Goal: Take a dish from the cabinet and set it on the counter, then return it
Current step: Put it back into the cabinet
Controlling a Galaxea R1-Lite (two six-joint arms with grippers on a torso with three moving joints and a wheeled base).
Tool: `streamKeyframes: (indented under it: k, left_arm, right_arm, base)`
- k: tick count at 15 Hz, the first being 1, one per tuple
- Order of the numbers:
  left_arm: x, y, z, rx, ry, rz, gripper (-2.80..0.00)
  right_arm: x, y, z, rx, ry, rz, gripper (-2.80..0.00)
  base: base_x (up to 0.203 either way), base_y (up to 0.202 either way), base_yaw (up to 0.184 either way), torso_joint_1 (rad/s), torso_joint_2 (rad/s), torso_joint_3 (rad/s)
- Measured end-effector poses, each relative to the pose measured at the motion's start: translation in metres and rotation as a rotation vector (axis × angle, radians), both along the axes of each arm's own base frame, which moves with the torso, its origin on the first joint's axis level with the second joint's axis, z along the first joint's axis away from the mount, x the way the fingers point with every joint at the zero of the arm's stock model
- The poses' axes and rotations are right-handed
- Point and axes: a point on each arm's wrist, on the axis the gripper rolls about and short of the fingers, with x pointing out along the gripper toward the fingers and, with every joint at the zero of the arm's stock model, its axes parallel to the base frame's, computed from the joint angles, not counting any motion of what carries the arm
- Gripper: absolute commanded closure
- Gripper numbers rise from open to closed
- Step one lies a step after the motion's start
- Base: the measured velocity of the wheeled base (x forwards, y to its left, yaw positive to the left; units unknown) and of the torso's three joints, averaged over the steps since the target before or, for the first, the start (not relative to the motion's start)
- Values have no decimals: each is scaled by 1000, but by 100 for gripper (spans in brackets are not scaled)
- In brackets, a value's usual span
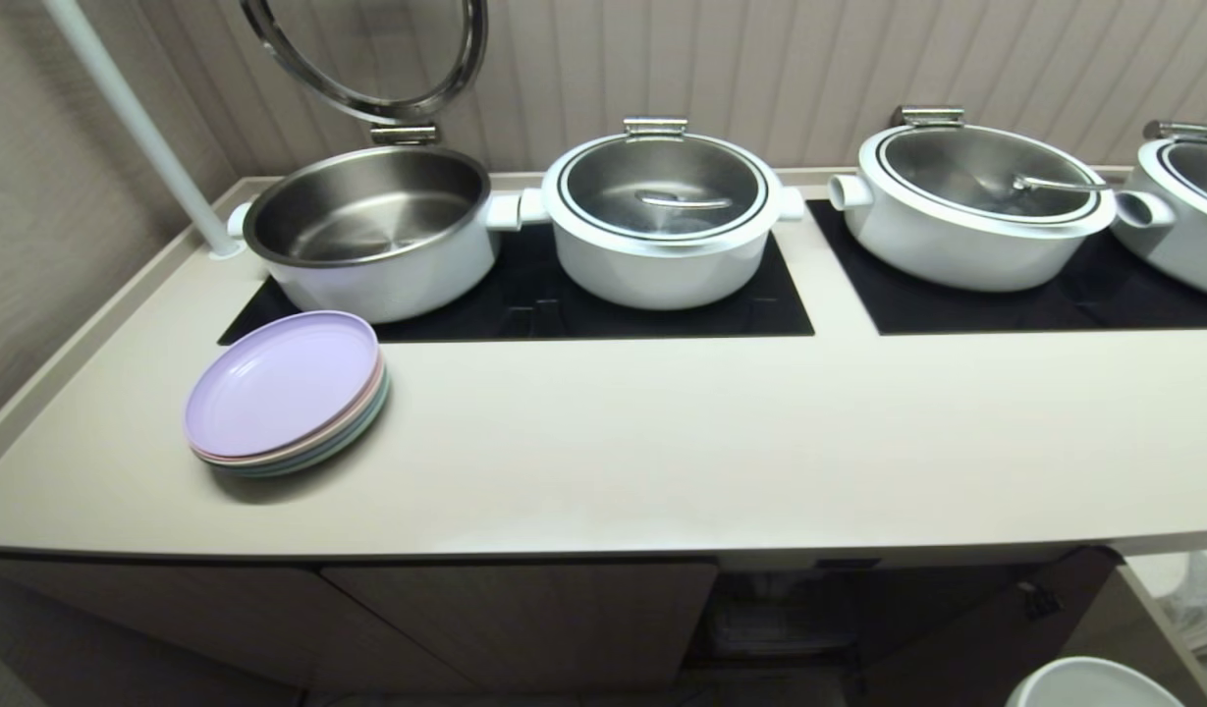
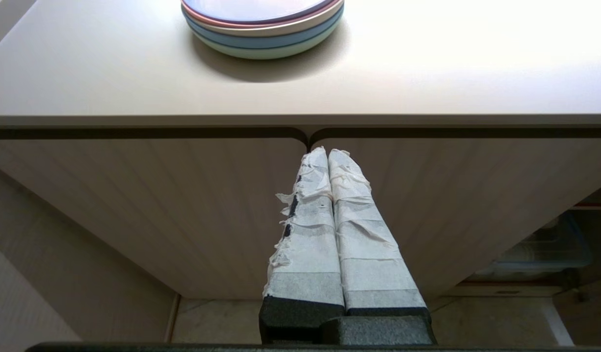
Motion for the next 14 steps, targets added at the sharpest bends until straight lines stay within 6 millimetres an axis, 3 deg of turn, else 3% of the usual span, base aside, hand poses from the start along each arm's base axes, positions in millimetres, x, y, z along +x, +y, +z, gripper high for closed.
streamKeyframes:
  k: [14]
  left_arm:
    - [0,0,0,0,0,0,0]
  right_arm:
    - [0,1,0,11,4,-12,0]
  base:
    - [0,0,0,-114,246,125]
